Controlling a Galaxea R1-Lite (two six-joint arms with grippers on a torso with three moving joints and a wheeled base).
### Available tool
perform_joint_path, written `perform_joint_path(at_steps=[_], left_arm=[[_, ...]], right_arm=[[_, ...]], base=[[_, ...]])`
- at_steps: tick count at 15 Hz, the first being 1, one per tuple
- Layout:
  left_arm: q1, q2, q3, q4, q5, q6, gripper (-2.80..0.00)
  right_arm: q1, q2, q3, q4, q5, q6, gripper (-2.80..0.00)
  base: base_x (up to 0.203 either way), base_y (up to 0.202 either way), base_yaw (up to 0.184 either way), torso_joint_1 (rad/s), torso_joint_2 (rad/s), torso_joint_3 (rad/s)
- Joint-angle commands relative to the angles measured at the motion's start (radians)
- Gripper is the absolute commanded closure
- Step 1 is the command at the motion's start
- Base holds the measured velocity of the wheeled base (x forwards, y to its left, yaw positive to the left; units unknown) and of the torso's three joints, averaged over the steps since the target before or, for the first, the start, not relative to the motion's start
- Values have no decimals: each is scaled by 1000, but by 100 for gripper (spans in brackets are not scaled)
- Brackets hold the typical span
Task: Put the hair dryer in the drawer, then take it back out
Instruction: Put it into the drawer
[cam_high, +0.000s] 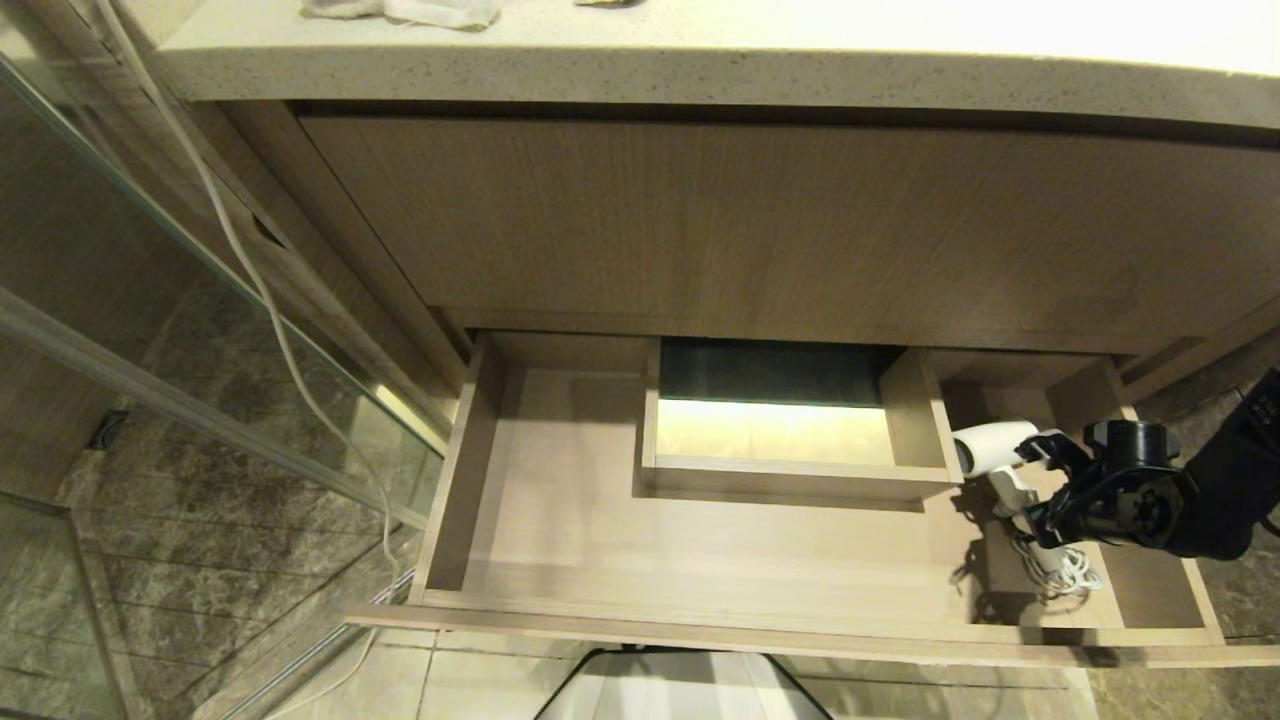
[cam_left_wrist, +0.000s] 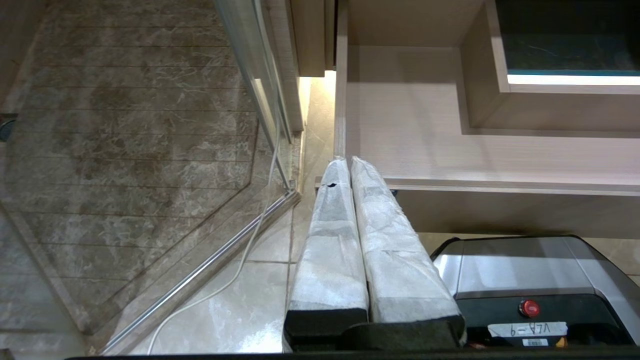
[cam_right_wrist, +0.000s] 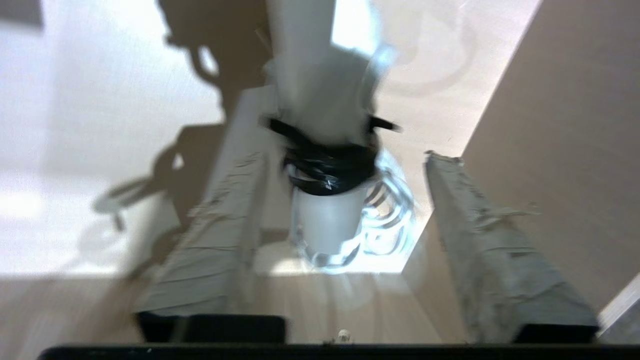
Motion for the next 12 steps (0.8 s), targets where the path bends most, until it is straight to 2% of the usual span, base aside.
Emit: perform_joint_path(at_steps=[1,3,6,7,8,12], left_arm=[[0,0,2,0,0,-1,0],[0,0,2,0,0,-1,0],[0,0,2,0,0,-1,0],[0,0,2,0,0,-1,0],[0,0,2,0,0,-1,0],[0,0,2,0,0,-1,0]], right_arm=[[-1,-19,15,-1,-2,-1,-280],[-1,-108,24,44,-1,15,-280],[-3,-294,70,194,2,44,-280],[-4,-377,105,239,4,49,-271],[-8,-459,155,271,6,53,0],[-26,-695,395,341,3,31,0]], base=[[0,0,0,0,0,0],[0,0,0,0,0,0],[0,0,0,0,0,0],[0,0,0,0,0,0],[0,0,0,0,0,0],[0,0,0,0,0,0]])
